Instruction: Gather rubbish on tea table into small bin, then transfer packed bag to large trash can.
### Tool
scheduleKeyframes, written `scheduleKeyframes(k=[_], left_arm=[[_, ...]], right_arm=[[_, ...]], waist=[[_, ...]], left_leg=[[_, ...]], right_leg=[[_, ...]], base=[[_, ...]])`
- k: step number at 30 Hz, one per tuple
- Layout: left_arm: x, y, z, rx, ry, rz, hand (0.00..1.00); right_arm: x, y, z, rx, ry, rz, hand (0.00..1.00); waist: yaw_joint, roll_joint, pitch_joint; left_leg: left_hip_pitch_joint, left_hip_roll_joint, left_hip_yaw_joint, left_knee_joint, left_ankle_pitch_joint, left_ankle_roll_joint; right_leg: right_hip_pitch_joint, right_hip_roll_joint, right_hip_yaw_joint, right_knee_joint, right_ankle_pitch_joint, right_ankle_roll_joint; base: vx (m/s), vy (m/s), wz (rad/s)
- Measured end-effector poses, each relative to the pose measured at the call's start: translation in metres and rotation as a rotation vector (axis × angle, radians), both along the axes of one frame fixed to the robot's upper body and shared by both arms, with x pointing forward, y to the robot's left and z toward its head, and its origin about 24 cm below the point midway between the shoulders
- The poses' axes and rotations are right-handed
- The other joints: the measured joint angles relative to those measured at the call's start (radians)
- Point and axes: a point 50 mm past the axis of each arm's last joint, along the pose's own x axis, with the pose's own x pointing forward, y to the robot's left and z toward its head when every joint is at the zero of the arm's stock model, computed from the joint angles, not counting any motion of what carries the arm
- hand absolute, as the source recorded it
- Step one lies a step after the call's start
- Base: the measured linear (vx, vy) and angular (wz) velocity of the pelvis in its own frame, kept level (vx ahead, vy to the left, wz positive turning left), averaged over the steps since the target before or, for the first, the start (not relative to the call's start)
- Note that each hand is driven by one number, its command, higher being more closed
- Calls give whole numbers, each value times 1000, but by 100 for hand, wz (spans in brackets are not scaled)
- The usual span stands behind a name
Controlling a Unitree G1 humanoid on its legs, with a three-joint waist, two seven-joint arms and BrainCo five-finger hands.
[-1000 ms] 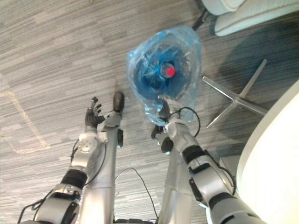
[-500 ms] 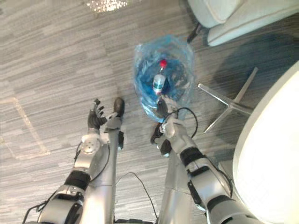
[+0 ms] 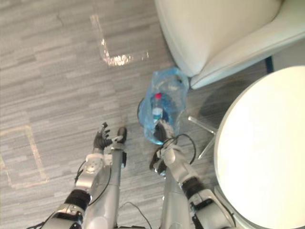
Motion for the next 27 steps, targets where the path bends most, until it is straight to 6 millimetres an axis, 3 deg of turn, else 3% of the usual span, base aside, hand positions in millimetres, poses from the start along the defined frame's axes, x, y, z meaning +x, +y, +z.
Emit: scheduleKeyframes(k=[6,13,18,27], left_arm=[[-38,2,-47,52,211,-48,0],[-66,8,-69,70,321,-63,0],[-70,11,-68,84,314,-80,0],[-62,2,-44,131,190,-216,0]], right_arm=[[-35,15,-22,64,88,107,100],[-44,23,-28,36,145,228,100],[-53,27,-31,-29,158,346,100],[-56,21,-5,-153,61,539,100]], waist=[[-11,-43,-138],[-30,-42,-240],[-34,-34,-291],[-43,-26,-308]], left_leg=[[260,9,40,-231,49,1],[513,26,87,-472,124,-1],[593,20,108,-543,148,4],[654,7,120,-595,173,21]], right_leg=[[236,33,21,-235,64,20],[467,80,58,-492,174,35],[531,88,83,-559,206,41],[584,81,110,-628,250,56]], base=[[133,-11,-12],[96,16,-19],[-24,15,-16],[-59,33,-4]])
